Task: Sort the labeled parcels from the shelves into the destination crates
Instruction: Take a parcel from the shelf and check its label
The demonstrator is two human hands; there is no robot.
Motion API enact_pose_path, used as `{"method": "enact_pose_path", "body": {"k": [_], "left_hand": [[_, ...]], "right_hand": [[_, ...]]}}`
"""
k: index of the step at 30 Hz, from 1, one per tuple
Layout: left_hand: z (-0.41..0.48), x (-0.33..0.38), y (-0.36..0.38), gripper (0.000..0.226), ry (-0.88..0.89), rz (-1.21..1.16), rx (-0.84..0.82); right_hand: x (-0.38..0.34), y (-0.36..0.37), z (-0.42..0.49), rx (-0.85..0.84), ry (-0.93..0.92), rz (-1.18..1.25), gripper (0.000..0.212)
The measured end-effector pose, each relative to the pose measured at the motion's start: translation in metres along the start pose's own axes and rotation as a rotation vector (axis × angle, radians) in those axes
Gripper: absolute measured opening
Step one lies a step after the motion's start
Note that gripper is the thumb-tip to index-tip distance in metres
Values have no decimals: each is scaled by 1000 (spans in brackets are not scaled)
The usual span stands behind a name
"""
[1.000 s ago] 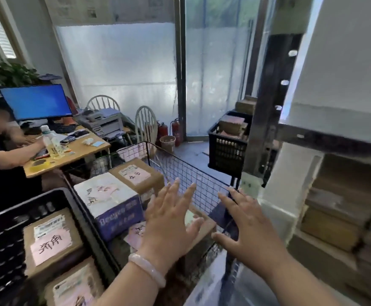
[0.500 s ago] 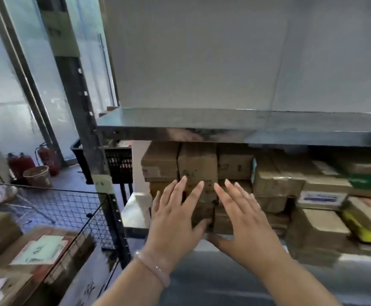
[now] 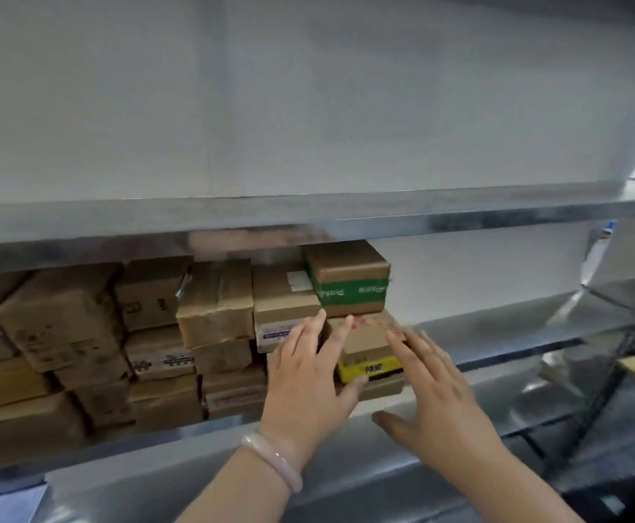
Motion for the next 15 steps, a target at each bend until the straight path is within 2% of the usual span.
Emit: {"method": "enact_pose_path", "body": {"k": [6, 10, 15], "left_hand": [[37, 31, 42, 78, -92, -151, -70], [57, 23, 34, 76, -151, -148, -43], [86, -2, 20, 74, -203, -169, -14]], "right_hand": [[79, -19, 1, -48, 114, 55, 96], [83, -22, 33, -90, 110, 143, 93], [77, -18, 100, -68, 152, 442, 81]]}}
Point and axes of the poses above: each hand's wrist, its own z-axis towards the middle knuckle, its own y-axis out of the palm, x = y × z, the point moved 4 cm from there along z, towards the middle knuckle, and after that the axes turned 4 degrees about -x, right-handed, at the moved point
